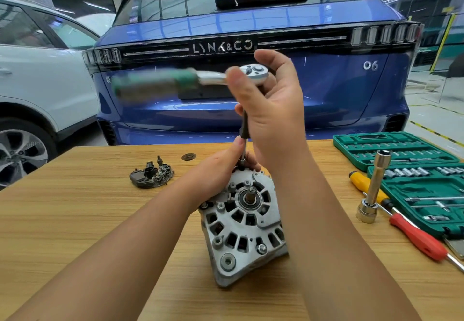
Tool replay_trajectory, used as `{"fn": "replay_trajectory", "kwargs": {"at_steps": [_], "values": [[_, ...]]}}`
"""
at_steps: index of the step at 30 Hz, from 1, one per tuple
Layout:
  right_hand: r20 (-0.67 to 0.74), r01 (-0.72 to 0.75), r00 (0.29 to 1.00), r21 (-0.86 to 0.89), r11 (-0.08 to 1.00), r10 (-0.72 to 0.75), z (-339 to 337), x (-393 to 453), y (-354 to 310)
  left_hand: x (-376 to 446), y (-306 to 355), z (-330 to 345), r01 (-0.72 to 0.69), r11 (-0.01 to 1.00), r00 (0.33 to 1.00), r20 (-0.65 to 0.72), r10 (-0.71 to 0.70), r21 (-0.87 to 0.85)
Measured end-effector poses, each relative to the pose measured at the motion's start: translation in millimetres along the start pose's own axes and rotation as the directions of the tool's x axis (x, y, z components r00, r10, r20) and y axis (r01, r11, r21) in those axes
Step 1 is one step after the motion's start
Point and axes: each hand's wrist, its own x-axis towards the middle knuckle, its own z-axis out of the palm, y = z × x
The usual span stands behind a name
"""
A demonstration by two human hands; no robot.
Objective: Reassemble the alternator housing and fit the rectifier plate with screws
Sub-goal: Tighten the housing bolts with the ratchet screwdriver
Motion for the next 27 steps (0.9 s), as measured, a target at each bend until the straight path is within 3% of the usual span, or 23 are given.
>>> {"fn": "replay_trajectory", "kwargs": {"at_steps": [3,5,7,12,15,19,21,24,27], "values": [[-0.137,0.186,0.956,-0.403,0.896,-0.260,9,-4,4,1,-4,-2,-0.011,0.999,1.000,-0.010,0.012,0.035],[-0.150,0.208,0.943,-0.434,0.877,-0.298,6,-2,0,1,-2,-2,0.013,1.000,1.000,0.012,-0.013,-0.020],[-0.069,0.199,0.964,-0.455,0.868,-0.257,3,0,-7,0,1,-1,0.028,0.996,0.999,0.031,-0.026,-0.081],[-0.006,0.166,0.981,-0.498,0.851,-0.195,6,-3,-12,-3,4,-2,-0.010,1.000,0.998,0.065,0.011,-0.014],[0.169,0.082,0.985,-0.363,0.928,-0.021,-2,0,-19,-4,3,-5,-0.040,0.999,0.997,0.060,0.038,0.026],[0.501,-0.053,0.864,-0.028,0.998,0.060,-25,3,-29,-2,1,-4,-0.048,0.999,0.994,0.092,0.050,-0.018],[0.449,-0.041,0.892,-0.044,0.998,0.057,-25,4,-28,-3,1,-4,-0.041,0.999,0.994,0.096,0.043,-0.021],[0.192,0.064,0.981,-0.243,0.968,-0.017,-9,-1,-25,-2,0,-3,-0.020,0.999,0.996,0.090,0.023,-0.031],[-0.008,0.124,0.990,-0.402,0.907,-0.139,7,-4,-21,-6,6,-4,-0.045,0.999,0.998,0.048,0.044,0.013]]}}
